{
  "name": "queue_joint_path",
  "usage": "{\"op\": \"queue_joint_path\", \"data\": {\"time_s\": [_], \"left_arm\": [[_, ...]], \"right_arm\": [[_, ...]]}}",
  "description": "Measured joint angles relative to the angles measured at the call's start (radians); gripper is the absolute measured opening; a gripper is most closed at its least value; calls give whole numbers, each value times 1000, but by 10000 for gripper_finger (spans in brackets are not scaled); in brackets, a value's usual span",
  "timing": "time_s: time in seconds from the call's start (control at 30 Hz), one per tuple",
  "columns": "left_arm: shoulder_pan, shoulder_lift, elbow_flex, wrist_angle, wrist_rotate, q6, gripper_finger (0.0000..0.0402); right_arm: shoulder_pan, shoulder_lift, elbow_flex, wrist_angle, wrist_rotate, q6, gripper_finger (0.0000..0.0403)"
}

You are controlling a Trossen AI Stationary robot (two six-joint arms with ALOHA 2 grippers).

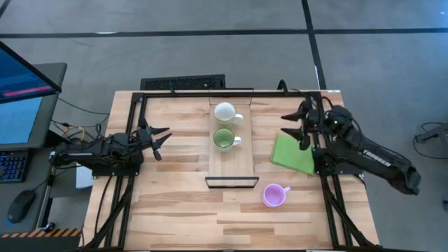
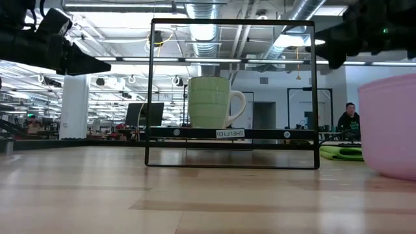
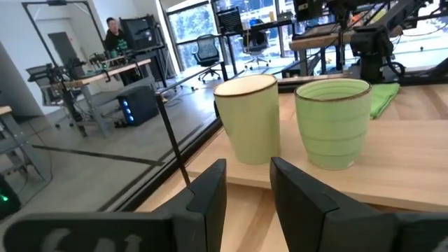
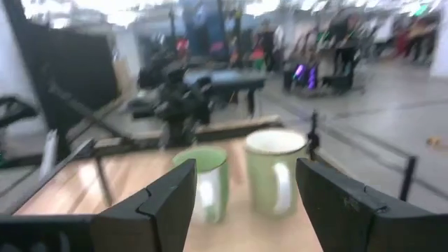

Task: Stack small to large cups/mugs on shelf
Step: Put the purple mug on the shelf

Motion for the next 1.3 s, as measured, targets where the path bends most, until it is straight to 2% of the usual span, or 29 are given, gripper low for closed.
{"op": "queue_joint_path", "data": {"time_s": [0.17,0.37,0.53,0.9,1.3], "left_arm": [[0,0,0,-2,0,28,103],[0,0,0,-2,0,21,103],[0,0,0,-3,0,20,103],[0,0,-1,-3,1,21,103],[0,0,-1,-4,1,18,103]], "right_arm": [[104,26,159,-269,20,-53,268],[242,60,319,-507,142,-57,268],[368,106,396,-660,219,-40,268],[685,303,408,-678,383,114,268],[1013,504,431,-681,607,374,268]]}}
